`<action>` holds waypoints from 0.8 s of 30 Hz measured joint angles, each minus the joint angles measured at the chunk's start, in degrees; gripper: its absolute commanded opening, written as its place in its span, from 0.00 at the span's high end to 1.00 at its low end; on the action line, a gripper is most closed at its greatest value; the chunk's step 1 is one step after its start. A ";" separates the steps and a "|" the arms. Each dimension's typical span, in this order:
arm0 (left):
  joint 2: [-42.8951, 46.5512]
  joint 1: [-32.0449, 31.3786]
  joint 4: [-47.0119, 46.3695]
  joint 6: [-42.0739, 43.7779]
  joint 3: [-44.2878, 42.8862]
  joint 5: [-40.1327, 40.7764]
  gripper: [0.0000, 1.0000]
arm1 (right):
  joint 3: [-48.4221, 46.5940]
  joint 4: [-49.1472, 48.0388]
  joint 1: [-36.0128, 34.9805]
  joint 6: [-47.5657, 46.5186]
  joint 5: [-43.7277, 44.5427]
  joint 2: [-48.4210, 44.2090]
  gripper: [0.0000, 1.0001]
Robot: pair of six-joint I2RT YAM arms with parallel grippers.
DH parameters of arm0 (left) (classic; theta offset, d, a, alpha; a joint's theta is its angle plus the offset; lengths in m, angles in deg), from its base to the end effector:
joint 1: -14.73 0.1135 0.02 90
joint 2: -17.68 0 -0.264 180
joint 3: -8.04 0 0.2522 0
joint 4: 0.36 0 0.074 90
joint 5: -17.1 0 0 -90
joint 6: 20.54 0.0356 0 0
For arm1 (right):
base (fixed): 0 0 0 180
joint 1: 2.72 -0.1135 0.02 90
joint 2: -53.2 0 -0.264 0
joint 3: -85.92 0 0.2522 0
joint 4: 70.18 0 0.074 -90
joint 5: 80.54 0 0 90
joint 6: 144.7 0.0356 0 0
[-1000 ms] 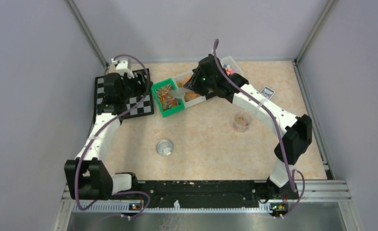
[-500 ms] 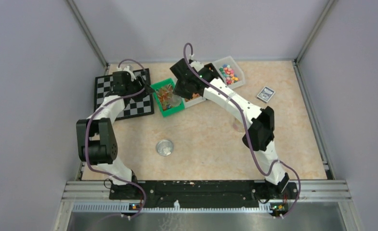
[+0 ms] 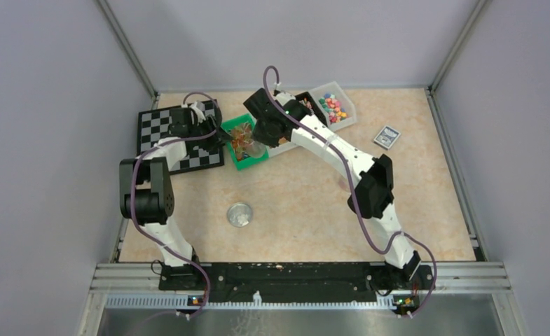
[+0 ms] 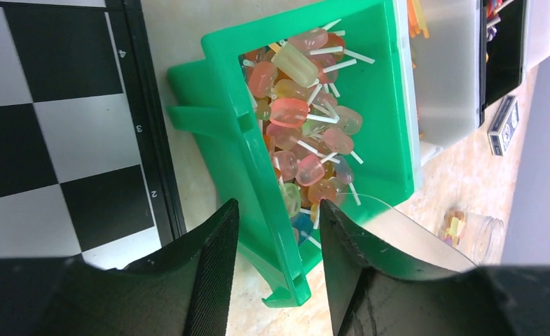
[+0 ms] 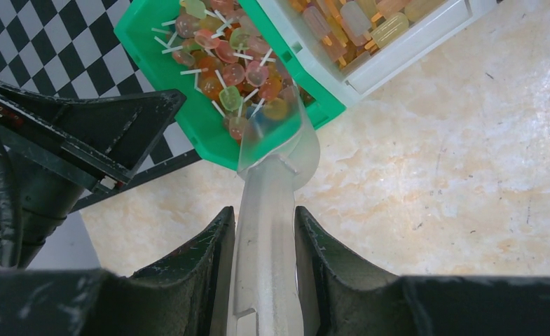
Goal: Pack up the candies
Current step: Scoop the fake candies from the storage box.
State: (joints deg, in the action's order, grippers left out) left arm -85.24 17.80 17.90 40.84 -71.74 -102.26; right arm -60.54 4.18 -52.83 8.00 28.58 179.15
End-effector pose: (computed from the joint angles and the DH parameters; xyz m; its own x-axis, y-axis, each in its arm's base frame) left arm 0.3901 0.0034 0.2023 -0.7332 -0.4574 -0.5031 -0.0349 0.7643 -0.6439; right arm 0.3134 0.3567 0.3287 -0.7716 0.3860 -0.5056 0.1845 0.8965 0.4029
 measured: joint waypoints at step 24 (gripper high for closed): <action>-2.89 -0.22 -0.83 0.24 0.00 -3.85 0.67 | 6.10 -12.22 0.00 -4.20 -1.14 3.34 1.00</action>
State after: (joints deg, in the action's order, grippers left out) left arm -88.12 17.58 17.06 41.08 -71.74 -106.11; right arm -54.45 -8.04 -52.83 3.80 27.44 182.49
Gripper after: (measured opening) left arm 0.337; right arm 0.321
